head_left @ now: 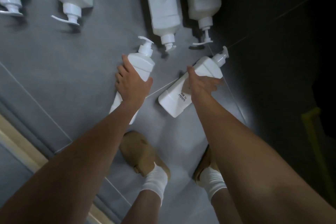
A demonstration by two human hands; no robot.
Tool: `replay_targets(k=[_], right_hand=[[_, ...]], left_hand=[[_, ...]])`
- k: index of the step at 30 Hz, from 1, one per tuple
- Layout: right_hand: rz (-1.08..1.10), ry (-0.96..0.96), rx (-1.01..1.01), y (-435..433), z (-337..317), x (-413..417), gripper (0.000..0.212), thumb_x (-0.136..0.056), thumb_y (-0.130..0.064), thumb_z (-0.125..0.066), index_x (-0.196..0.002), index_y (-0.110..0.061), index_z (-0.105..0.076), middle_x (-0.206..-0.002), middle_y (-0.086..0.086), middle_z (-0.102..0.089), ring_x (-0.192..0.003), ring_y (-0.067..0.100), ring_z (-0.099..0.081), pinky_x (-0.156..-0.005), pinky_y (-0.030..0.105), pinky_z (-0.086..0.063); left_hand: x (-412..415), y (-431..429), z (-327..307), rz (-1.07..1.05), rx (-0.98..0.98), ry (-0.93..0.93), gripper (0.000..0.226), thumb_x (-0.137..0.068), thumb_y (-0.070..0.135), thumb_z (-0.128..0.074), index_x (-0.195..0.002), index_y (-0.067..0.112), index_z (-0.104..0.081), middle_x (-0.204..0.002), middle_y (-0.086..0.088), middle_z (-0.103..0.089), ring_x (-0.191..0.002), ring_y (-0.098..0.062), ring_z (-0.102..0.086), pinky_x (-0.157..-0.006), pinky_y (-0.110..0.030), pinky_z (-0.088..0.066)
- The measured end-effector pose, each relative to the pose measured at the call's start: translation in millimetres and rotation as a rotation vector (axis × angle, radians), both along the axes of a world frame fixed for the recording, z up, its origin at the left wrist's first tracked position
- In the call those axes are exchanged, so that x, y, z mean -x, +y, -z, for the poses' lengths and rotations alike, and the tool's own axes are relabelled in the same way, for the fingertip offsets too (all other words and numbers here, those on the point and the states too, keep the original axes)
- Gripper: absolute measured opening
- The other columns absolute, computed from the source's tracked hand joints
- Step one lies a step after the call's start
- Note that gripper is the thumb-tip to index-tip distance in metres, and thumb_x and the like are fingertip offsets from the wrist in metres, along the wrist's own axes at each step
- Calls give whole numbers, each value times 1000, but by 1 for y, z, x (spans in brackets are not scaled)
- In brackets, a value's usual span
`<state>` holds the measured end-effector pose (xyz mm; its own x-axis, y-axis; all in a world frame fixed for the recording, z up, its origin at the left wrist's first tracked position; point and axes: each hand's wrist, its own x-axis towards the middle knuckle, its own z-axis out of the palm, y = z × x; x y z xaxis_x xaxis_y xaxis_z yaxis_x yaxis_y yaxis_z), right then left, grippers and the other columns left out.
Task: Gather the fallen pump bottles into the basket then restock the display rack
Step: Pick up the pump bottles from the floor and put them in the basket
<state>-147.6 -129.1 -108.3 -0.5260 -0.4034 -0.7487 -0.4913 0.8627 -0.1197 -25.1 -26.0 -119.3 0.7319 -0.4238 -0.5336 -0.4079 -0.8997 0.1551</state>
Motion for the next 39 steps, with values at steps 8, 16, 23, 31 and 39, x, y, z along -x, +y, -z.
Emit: replay_targets(k=[8,16,23,31,39], right_hand=[[-201,-45,57,4,8,15,84,-74,-42,-72,-134,-4,-27,-129,13,-46,-114,32,-54,-92,41,-47],[-498,-261,135,22,-46,31,83,-60,-44,-77,-124,-7,-38,-114,6,-56,-103,25,-60,-88,46,-53],[-798,-386,71,27,-181,46,68,-72,-38,-76,-115,-17,-28,-111,-3,-48,-102,19,-55,-89,43,-51],[-1019,-464,27,26,-388,48,66,-72,-40,-76,-111,-20,-27,-112,-1,-51,-102,23,-59,-88,51,-52],[-1477,-578,53,32,-533,42,79,-62,-53,-72,-118,-16,-32,-116,2,-54,-106,28,-59,-90,52,-51]], left_hand=[[-6,1,-1,-10,-22,141,91,-76,43,-70,-144,12,-18,-135,-14,-39,-121,-36,-43,-91,-45,-41],[13,27,-54,-116,45,315,86,-72,45,-72,-137,19,-22,-136,-7,-41,-122,-32,-46,-93,-43,-38],[8,61,-188,-361,161,343,80,-70,45,-74,-131,24,-26,-136,4,-45,-119,-25,-51,-92,-38,-40],[46,97,-398,-628,316,273,82,-64,48,-75,-127,25,-28,-131,4,-49,-114,-26,-54,-91,-41,-45],[116,127,-551,-896,465,38,84,-64,45,-76,-129,19,-29,-134,-2,-47,-118,-28,-51,-94,-43,-44]])
